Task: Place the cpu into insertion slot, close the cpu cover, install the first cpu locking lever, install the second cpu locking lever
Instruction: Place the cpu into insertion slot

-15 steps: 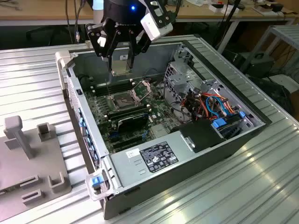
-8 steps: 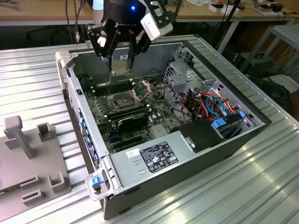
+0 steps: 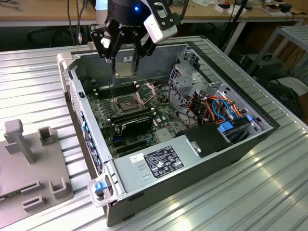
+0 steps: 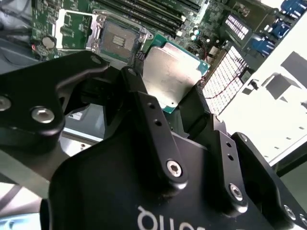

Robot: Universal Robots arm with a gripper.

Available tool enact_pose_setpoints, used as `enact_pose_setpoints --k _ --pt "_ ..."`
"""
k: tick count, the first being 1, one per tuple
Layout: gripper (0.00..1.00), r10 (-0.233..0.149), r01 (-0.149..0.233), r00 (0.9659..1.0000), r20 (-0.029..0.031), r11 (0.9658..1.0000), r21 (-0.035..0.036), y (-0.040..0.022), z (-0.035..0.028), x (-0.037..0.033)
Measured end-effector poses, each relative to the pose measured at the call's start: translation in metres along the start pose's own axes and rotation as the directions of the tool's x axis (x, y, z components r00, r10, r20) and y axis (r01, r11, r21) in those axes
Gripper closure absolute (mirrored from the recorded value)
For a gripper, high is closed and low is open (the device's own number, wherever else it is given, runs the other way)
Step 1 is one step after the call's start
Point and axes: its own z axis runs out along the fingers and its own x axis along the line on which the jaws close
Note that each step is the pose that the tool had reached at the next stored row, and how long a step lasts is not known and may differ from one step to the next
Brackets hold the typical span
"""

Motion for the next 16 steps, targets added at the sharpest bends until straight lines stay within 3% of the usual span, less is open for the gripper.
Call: enact_pose_setpoints --k 5,11,16 --pt "0.45 0.088 -0.088 0.9961 0.0041 0.9961 0.002 -0.0001 0.0016 0.0" --pt "0.45 0.166 -0.166 0.986 0.0077 0.9861 0.0034 0.0 0.0032 -0.0004" --pt "0.45 0.168 -0.169 0.9857 0.0079 0.9857 0.0033 0.0 0.0034 -0.0004"
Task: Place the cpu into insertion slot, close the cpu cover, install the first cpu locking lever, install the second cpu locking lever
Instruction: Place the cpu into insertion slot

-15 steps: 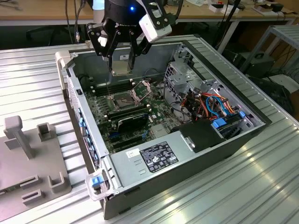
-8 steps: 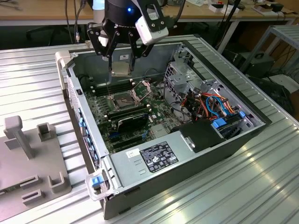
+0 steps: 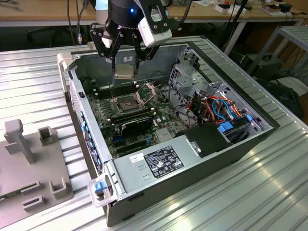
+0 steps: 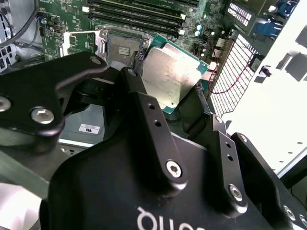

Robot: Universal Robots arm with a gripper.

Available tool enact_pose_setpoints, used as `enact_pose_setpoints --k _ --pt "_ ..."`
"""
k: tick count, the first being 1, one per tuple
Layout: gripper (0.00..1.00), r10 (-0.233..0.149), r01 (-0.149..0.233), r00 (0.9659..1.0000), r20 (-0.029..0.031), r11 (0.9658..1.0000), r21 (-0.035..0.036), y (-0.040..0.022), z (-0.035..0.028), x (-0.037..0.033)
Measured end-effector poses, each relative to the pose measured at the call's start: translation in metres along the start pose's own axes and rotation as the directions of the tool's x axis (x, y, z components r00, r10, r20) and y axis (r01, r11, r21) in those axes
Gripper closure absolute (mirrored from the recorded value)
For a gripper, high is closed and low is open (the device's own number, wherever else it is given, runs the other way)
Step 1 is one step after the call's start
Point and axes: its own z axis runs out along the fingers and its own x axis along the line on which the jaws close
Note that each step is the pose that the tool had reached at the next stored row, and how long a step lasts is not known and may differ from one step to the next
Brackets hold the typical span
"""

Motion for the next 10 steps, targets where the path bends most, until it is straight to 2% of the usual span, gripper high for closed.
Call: enact_pose_setpoints --k 10 --pt "0.45 0.001 -0.001 1.0 0.0001 1.0 0.0 0.0 0.0001 0.0"
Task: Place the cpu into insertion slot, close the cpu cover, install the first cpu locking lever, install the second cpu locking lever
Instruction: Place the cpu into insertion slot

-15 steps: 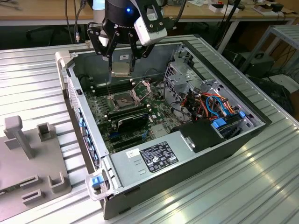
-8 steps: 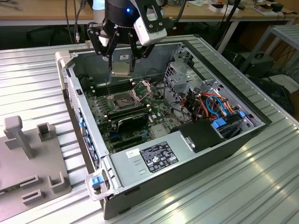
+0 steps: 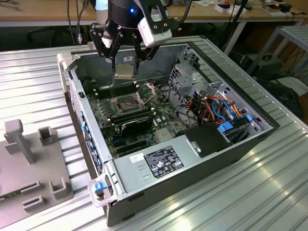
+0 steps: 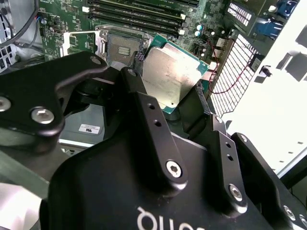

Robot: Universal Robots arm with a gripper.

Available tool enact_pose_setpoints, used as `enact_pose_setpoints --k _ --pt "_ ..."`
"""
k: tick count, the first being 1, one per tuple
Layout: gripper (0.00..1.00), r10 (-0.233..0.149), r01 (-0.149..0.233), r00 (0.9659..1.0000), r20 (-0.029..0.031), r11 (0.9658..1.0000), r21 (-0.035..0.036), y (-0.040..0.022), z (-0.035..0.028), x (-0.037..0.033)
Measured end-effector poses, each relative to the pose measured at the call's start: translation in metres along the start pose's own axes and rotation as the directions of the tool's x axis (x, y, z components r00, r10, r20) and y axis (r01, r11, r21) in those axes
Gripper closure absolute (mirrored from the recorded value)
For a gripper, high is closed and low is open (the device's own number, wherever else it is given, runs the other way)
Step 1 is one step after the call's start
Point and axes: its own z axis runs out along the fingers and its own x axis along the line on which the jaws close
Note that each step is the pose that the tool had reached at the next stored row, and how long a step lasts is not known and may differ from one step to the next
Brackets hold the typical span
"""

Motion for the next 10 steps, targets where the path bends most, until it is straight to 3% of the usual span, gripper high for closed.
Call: enact_pose_setpoints --k 2,5,8,9,10 --pt "0.45 0.004 -0.004 1.0 0.0002 1.0 0.0001 0.0 0.0001 -0.0001" --pt "0.45 0.041 -0.041 0.9992 0.002 0.9992 0.001 0.0001 0.0005 -0.0004" --pt "0.45 0.106 -0.106 0.9944 0.005 0.9944 0.0024 0.0001 0.0012 -0.0003" --pt "0.45 0.138 -0.138 0.9904 0.0065 0.9904 0.003 0.0 0.0014 -0.0003" --pt "0.45 0.149 -0.149 0.9888 0.007 0.9888 0.0032 0.0 0.0015 -0.0003"
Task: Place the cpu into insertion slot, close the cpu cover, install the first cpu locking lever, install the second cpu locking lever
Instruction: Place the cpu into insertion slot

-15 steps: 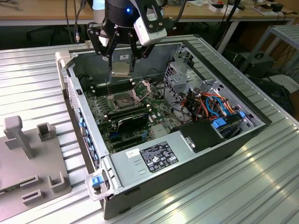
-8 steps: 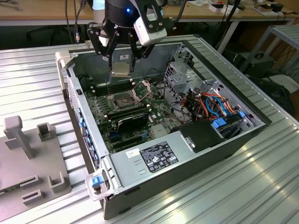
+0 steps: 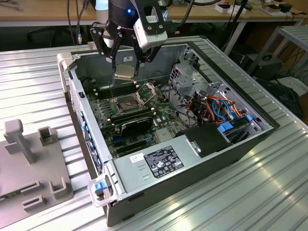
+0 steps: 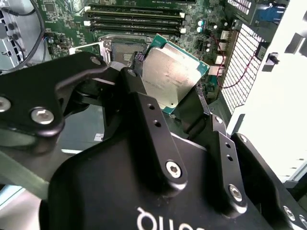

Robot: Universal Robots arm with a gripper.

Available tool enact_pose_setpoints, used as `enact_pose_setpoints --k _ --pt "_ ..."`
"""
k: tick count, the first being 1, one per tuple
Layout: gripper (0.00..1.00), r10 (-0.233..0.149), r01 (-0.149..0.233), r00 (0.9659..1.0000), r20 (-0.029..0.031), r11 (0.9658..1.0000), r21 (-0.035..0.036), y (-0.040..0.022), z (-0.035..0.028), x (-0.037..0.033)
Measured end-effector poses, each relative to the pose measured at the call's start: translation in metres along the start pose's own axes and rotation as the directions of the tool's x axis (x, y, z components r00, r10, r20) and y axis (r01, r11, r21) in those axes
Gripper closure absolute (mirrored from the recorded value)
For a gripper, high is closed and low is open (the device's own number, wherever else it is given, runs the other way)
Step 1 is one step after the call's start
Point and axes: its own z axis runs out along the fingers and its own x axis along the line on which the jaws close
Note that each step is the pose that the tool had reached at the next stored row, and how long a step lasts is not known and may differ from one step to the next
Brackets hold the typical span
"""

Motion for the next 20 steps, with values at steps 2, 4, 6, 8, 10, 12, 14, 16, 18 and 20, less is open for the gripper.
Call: enact_pose_setpoints --k 2,4,6,8,10,12,14,16,18,20 --pt "0.45 0.001 -0.001 1.0 0.0001 1.0 0.0 0.0 0.0 0.0" --pt "0.45 0.001 -0.001 1.0 0.0001 1.0 -0.0001 0.0 0.0001 0.0" --pt "0.45 0.001 -0.001 1.0 0.0001 1.0 -0.0001 0.0 0.0001 0.0" --pt "0.45 0.013 -0.013 0.9999 0.0007 0.9999 0.0002 0.0 0.0001 0.0" --pt "0.45 0.033 -0.033 0.9995 0.0015 0.9995 0.0006 0.0 0.0001 0.0" --pt "0.45 0.088 -0.088 0.9961 0.0041 0.9961 0.0018 0.0 0.0004 0.0" --pt "0.45 0.135 -0.135 0.9908 0.0063 0.9908 0.0027 0.0 0.0007 0.0" --pt "0.45 0.174 -0.174 0.9847 0.0082 0.9847 0.0033 0.0 0.001 0.0" --pt "0.45 0.199 -0.199 0.98 0.0095 0.98 0.0037 0.0 0.0012 -0.0001" --pt "0.45 0.199 -0.199 0.9799 0.0095 0.9799 0.0036 0.0 0.0012 -0.0001"
